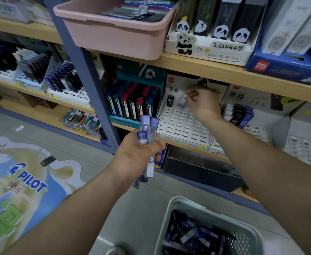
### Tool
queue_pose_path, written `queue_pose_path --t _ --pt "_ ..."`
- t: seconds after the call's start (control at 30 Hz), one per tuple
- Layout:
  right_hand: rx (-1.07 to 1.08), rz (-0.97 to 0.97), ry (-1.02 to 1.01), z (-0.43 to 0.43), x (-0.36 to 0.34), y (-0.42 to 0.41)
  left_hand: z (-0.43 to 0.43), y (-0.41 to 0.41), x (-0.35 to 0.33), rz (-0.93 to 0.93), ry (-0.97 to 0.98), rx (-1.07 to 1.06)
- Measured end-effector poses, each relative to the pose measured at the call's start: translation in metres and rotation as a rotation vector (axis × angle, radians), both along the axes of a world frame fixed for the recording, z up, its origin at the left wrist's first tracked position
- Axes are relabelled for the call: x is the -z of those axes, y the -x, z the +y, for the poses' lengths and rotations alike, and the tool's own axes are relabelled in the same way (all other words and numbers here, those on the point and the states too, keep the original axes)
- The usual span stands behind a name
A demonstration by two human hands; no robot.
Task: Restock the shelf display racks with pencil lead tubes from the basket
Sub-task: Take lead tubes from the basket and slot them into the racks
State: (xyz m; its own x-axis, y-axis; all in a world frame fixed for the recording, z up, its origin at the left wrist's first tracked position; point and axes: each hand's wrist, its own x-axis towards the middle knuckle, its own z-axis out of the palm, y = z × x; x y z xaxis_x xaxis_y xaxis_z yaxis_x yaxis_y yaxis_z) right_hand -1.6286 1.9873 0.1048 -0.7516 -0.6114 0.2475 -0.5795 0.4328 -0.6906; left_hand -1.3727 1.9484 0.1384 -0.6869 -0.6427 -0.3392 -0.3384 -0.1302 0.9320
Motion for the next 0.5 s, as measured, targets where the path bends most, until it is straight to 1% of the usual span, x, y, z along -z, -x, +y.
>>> queue_pose_path --t 0.17,0.43,0.5 --pt "0.015 0.046 -0.007 -0.011 0.013 0.003 -0.004 0.001 0.0 0.022 -0.017 -0.001" --pt "-0.059 0.133 -0.038 -0.006 0.019 0.004 -0.001 0.004 -0.001 0.014 -0.015 0.001" --pt "-0.084 0.178 -0.057 -0.009 0.02 0.004 -0.001 0.003 -0.002 0.013 -0.016 0.002"
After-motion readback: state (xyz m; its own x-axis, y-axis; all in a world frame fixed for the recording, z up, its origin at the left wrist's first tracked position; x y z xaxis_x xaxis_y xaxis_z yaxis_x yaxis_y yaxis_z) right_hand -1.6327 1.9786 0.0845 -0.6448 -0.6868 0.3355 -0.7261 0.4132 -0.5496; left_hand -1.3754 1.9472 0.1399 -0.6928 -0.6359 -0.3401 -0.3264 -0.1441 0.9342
